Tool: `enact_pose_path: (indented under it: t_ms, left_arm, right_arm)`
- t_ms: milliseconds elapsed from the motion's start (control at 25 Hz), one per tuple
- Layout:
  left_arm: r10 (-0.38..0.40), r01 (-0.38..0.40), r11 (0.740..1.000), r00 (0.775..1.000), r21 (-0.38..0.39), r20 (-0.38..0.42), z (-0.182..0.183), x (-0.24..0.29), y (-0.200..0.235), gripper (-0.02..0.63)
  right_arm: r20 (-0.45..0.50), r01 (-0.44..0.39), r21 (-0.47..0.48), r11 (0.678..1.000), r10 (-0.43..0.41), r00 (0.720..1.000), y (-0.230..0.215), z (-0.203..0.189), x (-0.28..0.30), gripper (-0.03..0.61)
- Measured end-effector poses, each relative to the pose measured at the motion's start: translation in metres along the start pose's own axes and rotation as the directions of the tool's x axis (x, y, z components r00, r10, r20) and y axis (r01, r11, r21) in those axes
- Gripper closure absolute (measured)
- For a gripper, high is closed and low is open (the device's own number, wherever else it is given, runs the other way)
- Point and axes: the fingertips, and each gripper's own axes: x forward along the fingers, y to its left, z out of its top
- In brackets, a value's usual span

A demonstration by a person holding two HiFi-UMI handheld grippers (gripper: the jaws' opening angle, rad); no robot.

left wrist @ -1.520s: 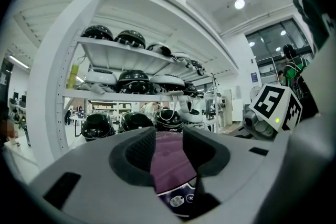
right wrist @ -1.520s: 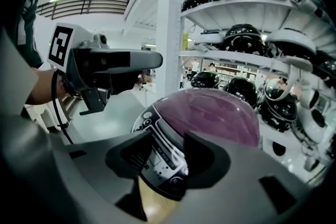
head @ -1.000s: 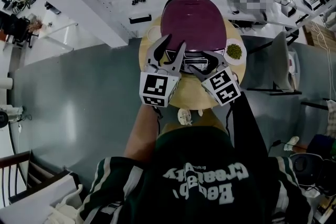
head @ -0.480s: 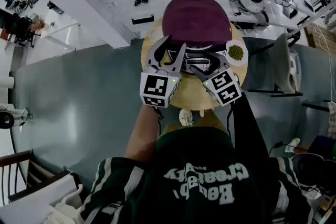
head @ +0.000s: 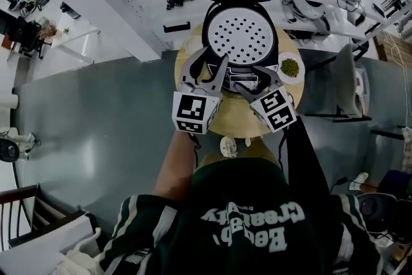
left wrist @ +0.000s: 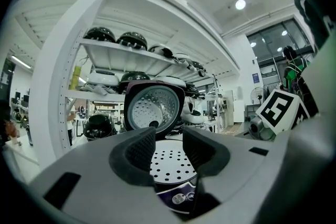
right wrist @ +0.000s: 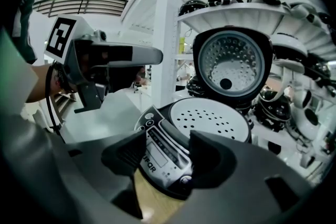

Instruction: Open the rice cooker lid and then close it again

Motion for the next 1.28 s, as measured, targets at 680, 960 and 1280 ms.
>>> enact_pose_path:
  t_ms: [680, 960, 1280]
  left_arm:
    - [0.044, -0.043, 0.999, 0.999, 0.018, -0.009, 0.004, -0.002, 0.015, 0.454]
    - [0.139, -0.138, 0.990, 0.990, 0.035, -0.019, 0.010, -0.004, 0.036, 0.453]
    - [0.096, -0.096, 0.995, 0.995, 0.020, 0.010, 0.039, 0.015, 0.033, 0.382]
  right_arm:
    - [0.020, 0.028, -0.018, 0.999, -0.028, 0.999, -0.002, 0.004, 0.003, 0.314]
    - [0.083, 0.041, 0.016, 0.999, -0.042, 0.996, -0.013, 0.015, -0.003, 0.325]
    - [0.190, 0.105, 0.014, 0.994, -0.106, 0.976, -0.058, 0.065, -0.026, 0.324]
